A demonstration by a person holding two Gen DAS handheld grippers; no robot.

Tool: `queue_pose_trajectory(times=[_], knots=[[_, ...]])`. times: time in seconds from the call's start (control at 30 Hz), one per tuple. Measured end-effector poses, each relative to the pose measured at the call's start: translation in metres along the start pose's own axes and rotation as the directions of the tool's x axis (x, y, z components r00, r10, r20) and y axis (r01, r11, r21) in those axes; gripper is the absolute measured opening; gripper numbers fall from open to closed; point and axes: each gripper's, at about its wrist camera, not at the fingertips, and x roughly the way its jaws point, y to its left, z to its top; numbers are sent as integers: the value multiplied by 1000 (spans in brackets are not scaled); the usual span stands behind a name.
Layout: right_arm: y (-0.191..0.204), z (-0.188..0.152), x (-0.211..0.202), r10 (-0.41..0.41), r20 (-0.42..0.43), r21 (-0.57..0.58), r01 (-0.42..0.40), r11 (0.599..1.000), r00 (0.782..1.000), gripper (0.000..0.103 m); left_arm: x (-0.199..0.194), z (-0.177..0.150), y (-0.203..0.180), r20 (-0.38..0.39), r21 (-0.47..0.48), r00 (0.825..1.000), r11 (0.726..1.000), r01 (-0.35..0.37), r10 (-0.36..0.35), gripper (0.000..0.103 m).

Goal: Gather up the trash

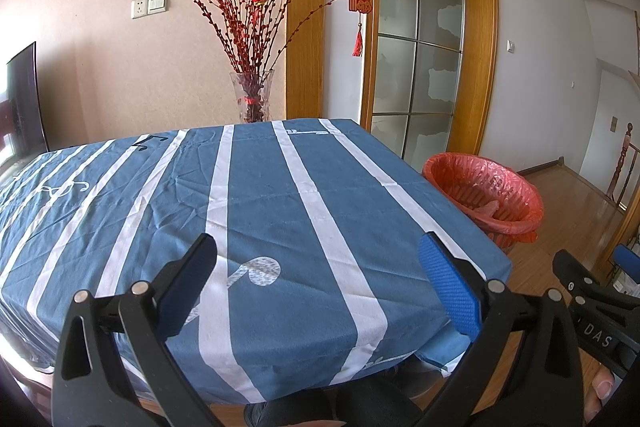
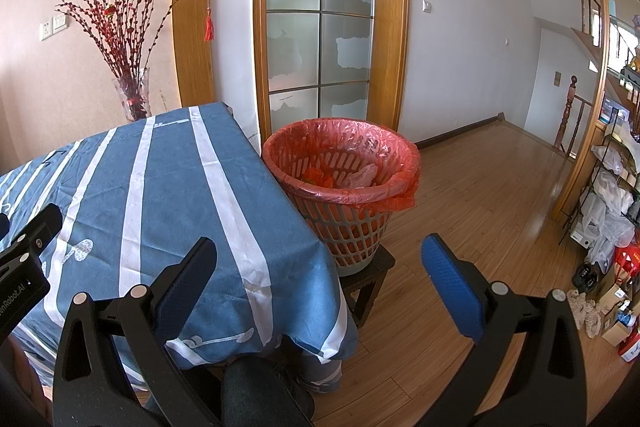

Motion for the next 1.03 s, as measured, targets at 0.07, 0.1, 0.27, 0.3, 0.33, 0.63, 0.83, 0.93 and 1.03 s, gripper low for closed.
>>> queue_pose_trajectory(times=[0.07,0.1,0.27,0.3,0.33,0.63,0.83,0.93,1.03], knots=[[0,1,0,0,-1,0,0,1000,1000,101,0,0,0,-1,0,1000,1000,1,-1,99],[0,1,0,0,-1,0,0,1000,1000,101,0,0,0,-1,0,1000,1000,1,-1,99],[0,-1,0,0,-1,0,0,1000,1000,101,1,-1,0,-4,1,1000,1000,2,-2,99],[0,-1,0,0,-1,0,0,1000,1000,101,1,-3,0,-6,1,1000,1000,4,-4,99],[0,-2,0,1,-2,0,-1,1000,1000,101,2,-4,1,-8,1,1000,1000,5,-5,99],[4,-11,-4,7,-9,-1,-7,1000,1000,101,0,-7,0,-10,1,1000,1000,5,-5,99],[3,-8,-3,8,-10,-1,-8,1000,1000,101,0,-7,0,-12,4,1000,1000,5,-5,99],[3,-8,-3,8,-11,0,-8,1000,1000,101,0,-7,0,-12,2,1000,1000,5,-5,99],[2,-8,-3,7,-11,-1,-7,1000,1000,101,1,-6,1,-12,1,1000,1000,6,-6,99]])
